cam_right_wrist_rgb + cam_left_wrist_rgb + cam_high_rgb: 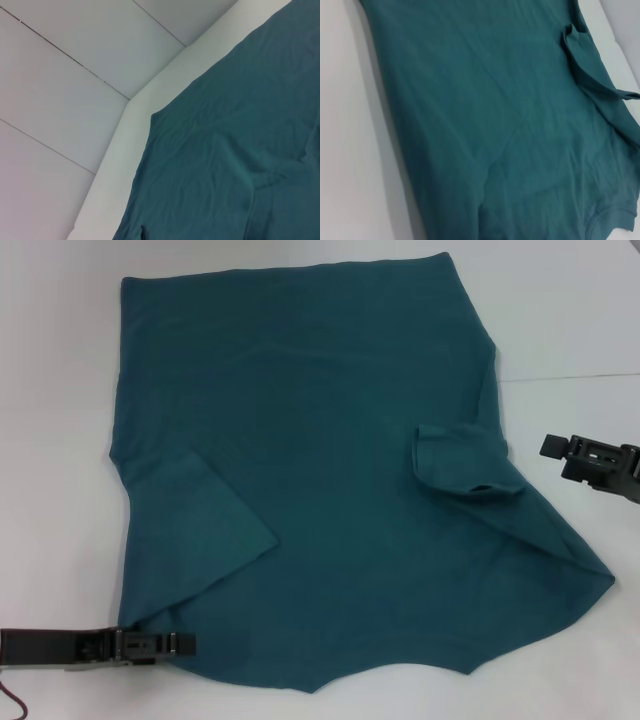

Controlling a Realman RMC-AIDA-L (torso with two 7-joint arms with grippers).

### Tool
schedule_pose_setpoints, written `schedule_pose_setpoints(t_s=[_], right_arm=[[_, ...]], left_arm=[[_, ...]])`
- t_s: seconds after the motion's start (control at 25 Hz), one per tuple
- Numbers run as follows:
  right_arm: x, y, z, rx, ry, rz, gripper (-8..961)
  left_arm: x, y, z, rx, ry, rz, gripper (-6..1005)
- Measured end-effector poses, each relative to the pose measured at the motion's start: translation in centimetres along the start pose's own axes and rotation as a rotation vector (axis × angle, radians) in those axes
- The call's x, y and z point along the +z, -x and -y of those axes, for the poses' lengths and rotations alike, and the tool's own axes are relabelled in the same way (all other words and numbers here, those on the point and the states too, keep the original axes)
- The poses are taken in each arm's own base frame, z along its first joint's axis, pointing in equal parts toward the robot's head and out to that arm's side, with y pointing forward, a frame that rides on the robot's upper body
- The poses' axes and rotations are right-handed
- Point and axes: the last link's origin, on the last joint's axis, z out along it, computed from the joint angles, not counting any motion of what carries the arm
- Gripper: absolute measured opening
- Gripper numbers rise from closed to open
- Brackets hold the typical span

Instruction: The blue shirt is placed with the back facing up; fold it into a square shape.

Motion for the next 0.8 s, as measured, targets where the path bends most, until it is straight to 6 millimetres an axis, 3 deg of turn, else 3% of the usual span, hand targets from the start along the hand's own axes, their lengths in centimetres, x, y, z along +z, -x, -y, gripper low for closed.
schedule_pose_setpoints(t_s=[0.8], right_arm=[[-0.12, 0.15, -0.01, 0.0, 0.001, 0.008, 899]], left_arm=[[0.11, 0.33, 0.23, -0.083, -0.007, -0.004, 875]])
